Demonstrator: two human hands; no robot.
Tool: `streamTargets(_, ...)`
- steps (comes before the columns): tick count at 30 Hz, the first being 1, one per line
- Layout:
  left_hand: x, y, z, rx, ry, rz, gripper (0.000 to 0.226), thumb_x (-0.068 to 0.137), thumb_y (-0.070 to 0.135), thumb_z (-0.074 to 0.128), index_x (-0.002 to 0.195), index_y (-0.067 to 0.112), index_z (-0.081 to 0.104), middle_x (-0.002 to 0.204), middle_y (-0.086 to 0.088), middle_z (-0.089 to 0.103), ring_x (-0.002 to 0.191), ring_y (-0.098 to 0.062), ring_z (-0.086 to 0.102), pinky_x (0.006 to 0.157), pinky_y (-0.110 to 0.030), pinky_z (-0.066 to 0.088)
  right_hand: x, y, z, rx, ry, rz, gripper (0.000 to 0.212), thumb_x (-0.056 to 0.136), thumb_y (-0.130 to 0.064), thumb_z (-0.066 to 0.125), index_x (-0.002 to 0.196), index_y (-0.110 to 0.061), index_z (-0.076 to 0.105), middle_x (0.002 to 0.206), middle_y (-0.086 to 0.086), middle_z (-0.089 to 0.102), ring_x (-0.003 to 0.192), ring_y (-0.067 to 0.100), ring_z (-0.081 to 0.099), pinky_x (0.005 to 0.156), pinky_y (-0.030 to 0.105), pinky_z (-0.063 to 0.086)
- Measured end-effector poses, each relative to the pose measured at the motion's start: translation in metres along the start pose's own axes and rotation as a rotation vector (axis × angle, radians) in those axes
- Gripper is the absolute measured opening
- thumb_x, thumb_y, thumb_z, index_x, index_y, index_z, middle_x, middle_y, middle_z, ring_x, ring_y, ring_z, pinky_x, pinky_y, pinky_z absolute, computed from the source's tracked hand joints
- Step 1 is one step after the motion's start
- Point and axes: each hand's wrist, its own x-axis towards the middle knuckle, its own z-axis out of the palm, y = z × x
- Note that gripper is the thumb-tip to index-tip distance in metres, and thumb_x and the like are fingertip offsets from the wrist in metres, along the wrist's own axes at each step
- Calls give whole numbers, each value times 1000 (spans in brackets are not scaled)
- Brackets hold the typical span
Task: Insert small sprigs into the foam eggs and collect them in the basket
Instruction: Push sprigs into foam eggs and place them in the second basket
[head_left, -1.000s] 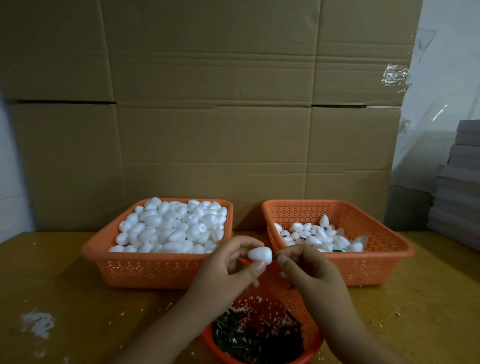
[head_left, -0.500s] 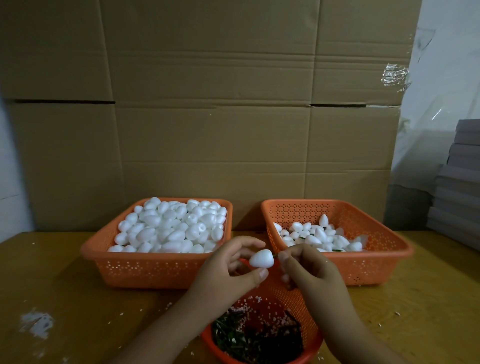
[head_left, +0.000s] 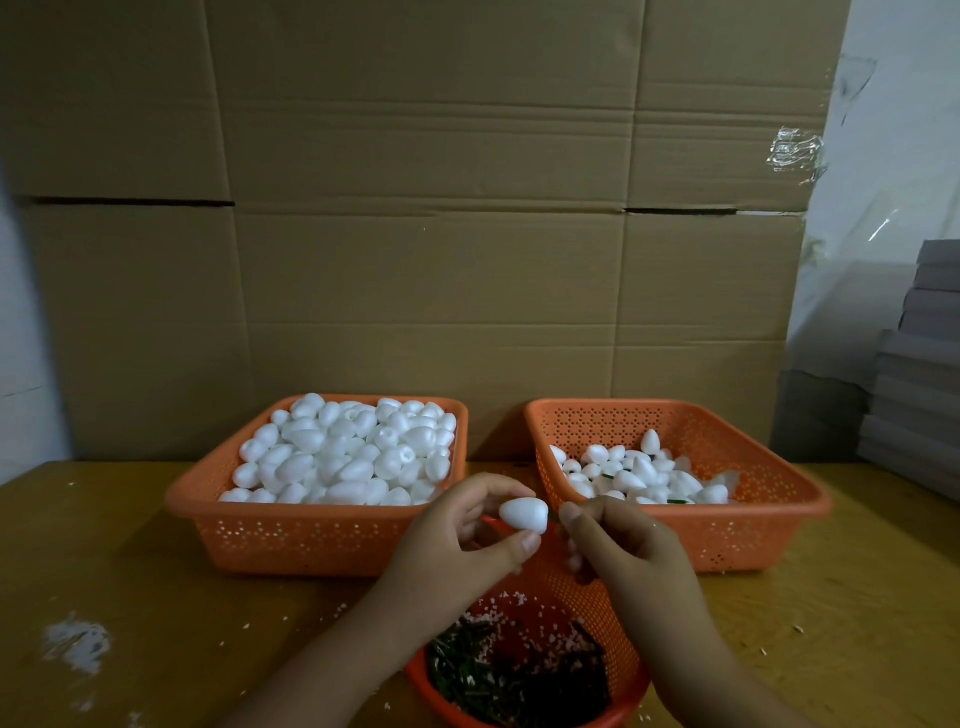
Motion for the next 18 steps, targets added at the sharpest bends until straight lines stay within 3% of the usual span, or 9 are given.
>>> streamTargets(7,0,0,0,0,-4,10,20,88,24,70,100,40,67,99,8,71,77,-11,69,72,-24,55,-1,-1,1,53,-12,-26,18,89,-12,64,77,-23,72,67,9,62,60,10,60,58,19,48)
streamTargets(12,0,-1,0,-12,-1,2,21,88,22,71,99,39,67,98,6,71,77,-11,69,72,-25,55,-2,-3,1,16,-17,-49,18,88,-9,65,76,-20,73,60,-5,62,58,5,58,58,14,46)
streamTargets(18,-1,-1,0,-13,-7,-30,31,86,14,74,104,39,66,105,10,72,83,-11,70,74,-23,56,-2,-1,1,-9,6,-34,17,90,-15,63,75,-18,70,58,-5,62,55,1,57,56,11,44)
